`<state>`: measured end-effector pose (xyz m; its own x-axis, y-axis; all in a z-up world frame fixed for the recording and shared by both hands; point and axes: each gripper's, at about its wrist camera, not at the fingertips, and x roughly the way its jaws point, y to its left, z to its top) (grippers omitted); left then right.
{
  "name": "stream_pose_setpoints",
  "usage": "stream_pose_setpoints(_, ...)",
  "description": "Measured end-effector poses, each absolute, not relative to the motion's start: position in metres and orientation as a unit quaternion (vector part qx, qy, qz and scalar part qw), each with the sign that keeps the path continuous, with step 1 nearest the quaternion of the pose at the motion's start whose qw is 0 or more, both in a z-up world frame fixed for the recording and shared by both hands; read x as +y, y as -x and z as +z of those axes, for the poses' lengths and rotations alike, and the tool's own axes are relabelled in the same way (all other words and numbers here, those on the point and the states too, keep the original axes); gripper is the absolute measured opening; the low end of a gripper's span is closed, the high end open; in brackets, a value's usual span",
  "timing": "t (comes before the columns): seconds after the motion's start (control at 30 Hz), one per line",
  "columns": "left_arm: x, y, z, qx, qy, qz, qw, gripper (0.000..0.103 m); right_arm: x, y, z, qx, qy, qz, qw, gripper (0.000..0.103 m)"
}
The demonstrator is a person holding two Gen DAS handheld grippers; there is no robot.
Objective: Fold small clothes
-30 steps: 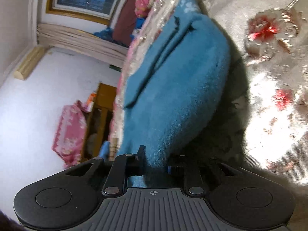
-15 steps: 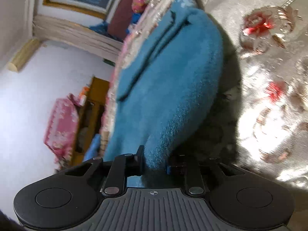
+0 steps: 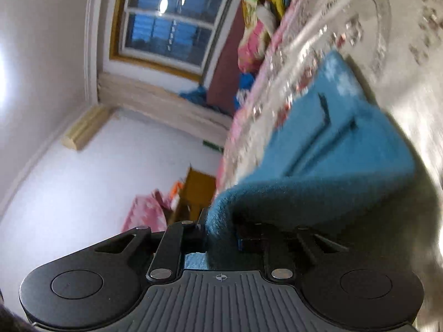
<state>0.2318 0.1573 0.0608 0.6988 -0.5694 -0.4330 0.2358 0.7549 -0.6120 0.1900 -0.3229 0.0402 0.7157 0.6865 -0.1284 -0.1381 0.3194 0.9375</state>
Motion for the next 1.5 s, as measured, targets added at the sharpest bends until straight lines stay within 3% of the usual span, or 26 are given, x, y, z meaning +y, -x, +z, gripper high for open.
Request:
stream_pose_setpoints(0.4,0.163,-0.333,0.021,0.326,0.293,-0.158,0.885,0.018,-0.339,-0.308,-0.002,0.272,-0.543,0.169,0.776,0.017)
stream_pose_setpoints(0.8,0.172,-0.348,0.013,0.337,0.354,-0.153,0.859,0.018,-0.345,-0.336,-0.028,0.292,-0.566,0.153,0.756,0.020)
stream_pose_setpoints(0.87,0.177,-0.351,0.010,0.338,0.387,-0.151,0.844,0.018,-0.346,-0.336,-0.028,0.291,-0.571,0.154,0.752,0.024)
stream_pose_setpoints(1.03,0.184,-0.351,0.010,0.328,0.438,-0.151,0.823,0.019,-0.345,-0.336,-0.019,0.276,-0.574,0.171,0.752,0.047)
stream_pose_setpoints(1.5,0.197,-0.357,-0.001,0.291,0.528,-0.133,0.787,0.019,-0.345,-0.343,-0.015,0.273,-0.580,0.173,0.748,0.053)
